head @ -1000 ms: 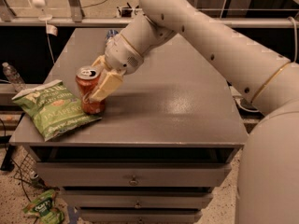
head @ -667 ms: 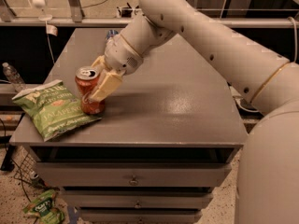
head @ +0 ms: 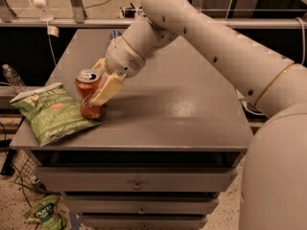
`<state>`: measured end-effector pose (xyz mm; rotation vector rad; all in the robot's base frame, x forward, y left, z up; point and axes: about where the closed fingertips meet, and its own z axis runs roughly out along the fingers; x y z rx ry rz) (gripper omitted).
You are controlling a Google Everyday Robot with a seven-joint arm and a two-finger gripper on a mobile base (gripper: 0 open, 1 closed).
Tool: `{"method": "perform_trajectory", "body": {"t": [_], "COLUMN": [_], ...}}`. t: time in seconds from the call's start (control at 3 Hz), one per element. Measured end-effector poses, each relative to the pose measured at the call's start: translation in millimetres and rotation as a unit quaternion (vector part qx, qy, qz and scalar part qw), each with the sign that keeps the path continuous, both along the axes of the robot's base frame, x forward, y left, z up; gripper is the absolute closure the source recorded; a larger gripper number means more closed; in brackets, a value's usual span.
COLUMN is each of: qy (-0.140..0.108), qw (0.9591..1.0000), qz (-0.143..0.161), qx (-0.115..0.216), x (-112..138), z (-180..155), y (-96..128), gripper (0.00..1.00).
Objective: Move coke can near green jalapeno chip bag
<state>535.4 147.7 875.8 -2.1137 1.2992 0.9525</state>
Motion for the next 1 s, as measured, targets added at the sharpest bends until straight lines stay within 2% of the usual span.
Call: {"method": "perform_trajectory", "body": {"t": [0.33, 0.67, 1.0], "qy": [0.001, 0.001, 0.001], "qw": [1.0, 1.0, 1.0], "qz": [0.001, 0.003, 0.003], "qx": [0.0, 0.0, 0.0], "x": [-0.6, -1.3, -1.3], "z": [-0.9, -1.9, -1.9], "y": [2.0, 4.4, 4.4], "gripper": [0.13, 0.0, 0.0]}}
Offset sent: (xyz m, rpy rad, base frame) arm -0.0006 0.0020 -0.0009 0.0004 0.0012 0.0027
